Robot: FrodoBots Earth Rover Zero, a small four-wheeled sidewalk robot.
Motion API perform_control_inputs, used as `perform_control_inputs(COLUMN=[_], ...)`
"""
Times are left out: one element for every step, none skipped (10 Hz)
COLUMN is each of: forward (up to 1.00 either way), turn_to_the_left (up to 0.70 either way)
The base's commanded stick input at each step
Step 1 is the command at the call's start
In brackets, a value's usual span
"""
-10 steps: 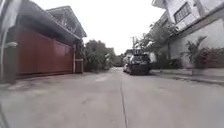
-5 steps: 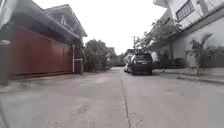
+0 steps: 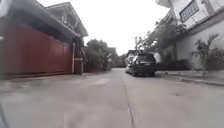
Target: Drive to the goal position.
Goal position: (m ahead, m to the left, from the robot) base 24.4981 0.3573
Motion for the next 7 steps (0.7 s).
perform_control_inputs(forward=[0.7,0.7,0.7,0.7,0.7,0.7,0.7], turn_to_the_left=[0.0,0.0,0.0,0.0,0.0,0.0,0.0])
